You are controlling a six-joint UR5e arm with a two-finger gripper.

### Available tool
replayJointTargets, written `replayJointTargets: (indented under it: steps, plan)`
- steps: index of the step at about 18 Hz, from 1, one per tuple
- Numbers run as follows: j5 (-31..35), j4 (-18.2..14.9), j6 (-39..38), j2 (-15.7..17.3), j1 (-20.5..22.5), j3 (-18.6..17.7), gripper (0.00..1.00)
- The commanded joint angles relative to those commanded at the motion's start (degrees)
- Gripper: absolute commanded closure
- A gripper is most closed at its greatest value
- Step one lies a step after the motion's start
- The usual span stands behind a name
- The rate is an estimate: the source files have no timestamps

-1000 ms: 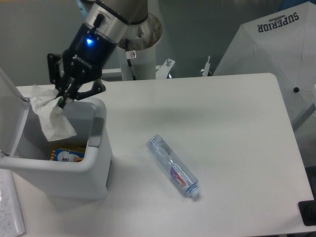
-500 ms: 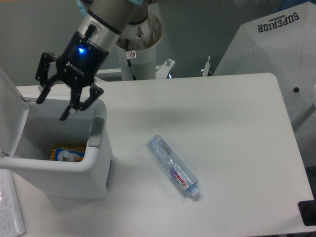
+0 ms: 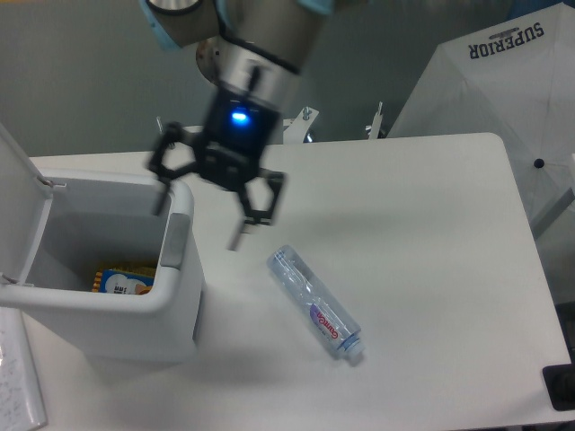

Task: Place the trash in the trash can
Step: 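Move the empty gripper back away from the bin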

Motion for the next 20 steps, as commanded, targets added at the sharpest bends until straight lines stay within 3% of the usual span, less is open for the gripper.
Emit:
replayJointTargets:
  steps: [5, 9, 12, 15, 16, 18, 20]
  plan:
    - [0.35, 0.0, 4.32, -5.97, 4.49, 3.16, 0.0]
    - [10.09, 0.09, 11.32, -10.46, 5.98, 5.1, 0.0]
    - [11.86, 0.0, 17.49, -12.93, 7.74, 5.98, 0.0]
    - [18.26, -0.44, 24.85, -14.16, 7.83, 5.72, 0.0]
    - [20.81, -1.13, 30.46, -14.34, 7.83, 5.19, 0.0]
    - [27.91, -5.69, 39.18, -14.34, 7.57, 4.84, 0.0]
    - [34.6, -9.91, 41.76, -14.6, 6.96, 5.8, 0.0]
